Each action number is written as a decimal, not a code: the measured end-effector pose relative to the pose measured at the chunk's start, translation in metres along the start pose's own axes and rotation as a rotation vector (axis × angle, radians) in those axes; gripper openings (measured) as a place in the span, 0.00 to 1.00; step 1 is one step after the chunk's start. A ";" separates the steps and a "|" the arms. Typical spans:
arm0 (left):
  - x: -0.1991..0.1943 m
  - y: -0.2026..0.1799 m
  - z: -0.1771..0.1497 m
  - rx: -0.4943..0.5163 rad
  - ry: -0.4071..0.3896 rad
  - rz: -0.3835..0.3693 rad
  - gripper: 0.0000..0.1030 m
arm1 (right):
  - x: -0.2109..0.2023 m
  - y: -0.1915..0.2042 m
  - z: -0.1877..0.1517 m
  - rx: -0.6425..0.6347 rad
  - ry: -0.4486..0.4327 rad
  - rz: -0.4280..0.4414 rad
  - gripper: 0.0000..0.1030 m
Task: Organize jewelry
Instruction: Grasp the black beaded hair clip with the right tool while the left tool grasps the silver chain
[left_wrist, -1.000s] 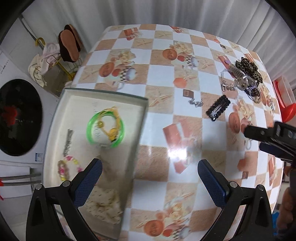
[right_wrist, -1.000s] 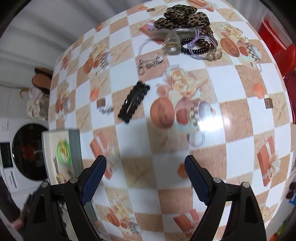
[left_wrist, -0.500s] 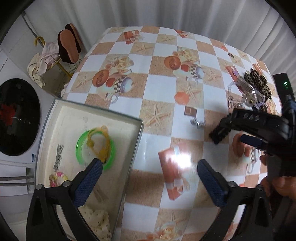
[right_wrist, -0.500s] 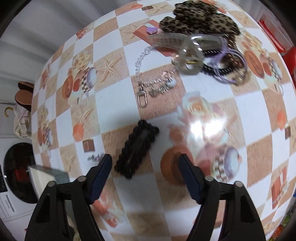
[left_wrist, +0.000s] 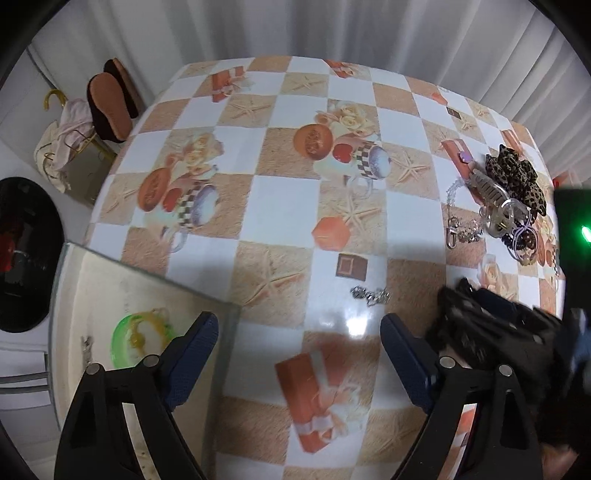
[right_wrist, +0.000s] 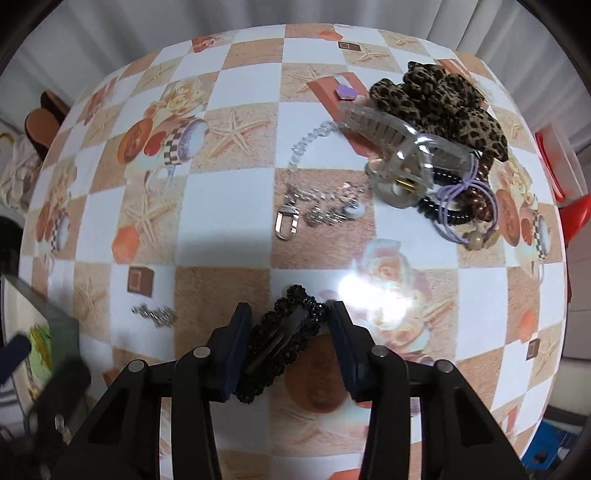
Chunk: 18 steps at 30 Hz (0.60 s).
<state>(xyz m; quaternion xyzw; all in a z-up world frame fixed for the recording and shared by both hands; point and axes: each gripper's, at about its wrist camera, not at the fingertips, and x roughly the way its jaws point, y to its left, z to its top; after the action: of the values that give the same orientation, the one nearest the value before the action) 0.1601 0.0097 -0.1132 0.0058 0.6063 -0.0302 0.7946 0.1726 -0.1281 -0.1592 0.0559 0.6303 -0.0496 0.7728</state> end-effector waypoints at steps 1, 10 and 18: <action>0.003 -0.002 0.002 -0.003 0.005 -0.010 0.91 | 0.000 -0.002 -0.001 -0.005 -0.002 0.002 0.45; 0.046 -0.033 0.009 0.065 0.063 -0.034 0.91 | -0.001 -0.038 -0.018 -0.084 -0.010 -0.005 0.45; 0.054 -0.049 0.011 0.121 0.052 -0.032 0.73 | -0.002 -0.040 -0.021 -0.100 -0.013 -0.006 0.45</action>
<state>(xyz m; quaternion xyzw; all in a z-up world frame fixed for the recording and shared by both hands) 0.1822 -0.0415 -0.1608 0.0448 0.6240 -0.0794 0.7761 0.1459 -0.1649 -0.1626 0.0153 0.6271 -0.0207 0.7785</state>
